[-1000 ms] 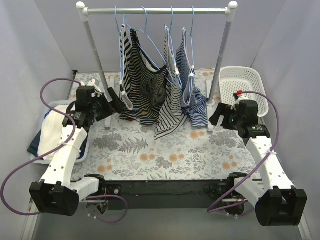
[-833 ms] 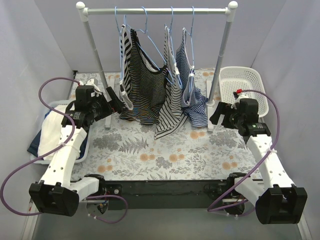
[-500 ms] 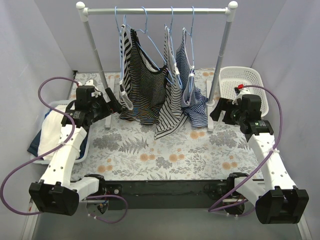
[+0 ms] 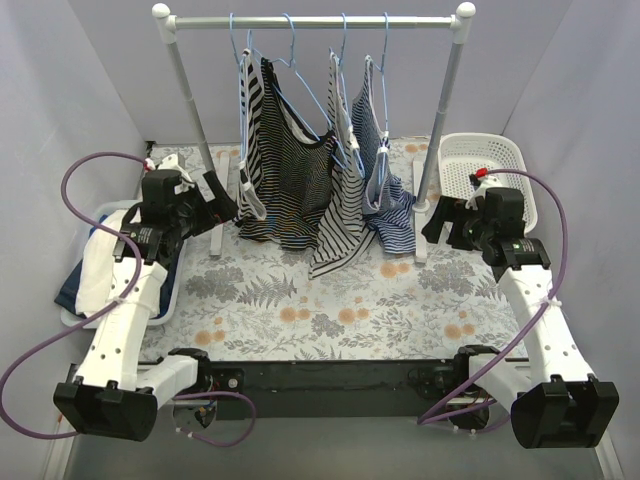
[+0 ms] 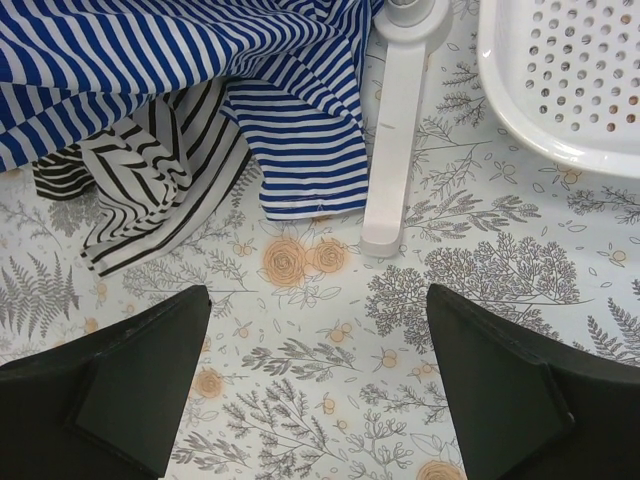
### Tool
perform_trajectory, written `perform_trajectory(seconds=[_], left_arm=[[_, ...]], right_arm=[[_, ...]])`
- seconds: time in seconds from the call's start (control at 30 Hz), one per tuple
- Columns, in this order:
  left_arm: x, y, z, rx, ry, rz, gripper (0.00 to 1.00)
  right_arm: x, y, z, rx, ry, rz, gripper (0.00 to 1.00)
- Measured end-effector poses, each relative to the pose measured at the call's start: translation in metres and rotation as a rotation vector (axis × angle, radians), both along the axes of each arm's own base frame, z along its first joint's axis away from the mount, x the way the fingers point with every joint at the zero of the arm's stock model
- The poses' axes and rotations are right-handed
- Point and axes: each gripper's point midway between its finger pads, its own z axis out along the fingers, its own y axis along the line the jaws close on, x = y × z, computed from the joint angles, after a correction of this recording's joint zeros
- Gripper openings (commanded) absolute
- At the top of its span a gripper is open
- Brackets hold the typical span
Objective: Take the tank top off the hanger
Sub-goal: Pick up the hanger.
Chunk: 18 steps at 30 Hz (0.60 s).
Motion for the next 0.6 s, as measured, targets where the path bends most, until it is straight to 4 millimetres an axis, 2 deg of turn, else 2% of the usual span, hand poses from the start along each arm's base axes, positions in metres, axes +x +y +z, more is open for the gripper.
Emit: perform_trajectory(seconds=[0.27,0.6], left_arm=[[0.0,-0.004,0.039,-0.018,-0.081,-0.023,0.98],[-0.017,-0.013,0.05,-0.046,-0.105,-0.088,0.98]], right_arm=[[-0.002,-0.001,0.008,-0.012,-0.032,0.006,0.99],[0.003,-0.002,0.015,-0.015,-0.029,0.003,0.99]])
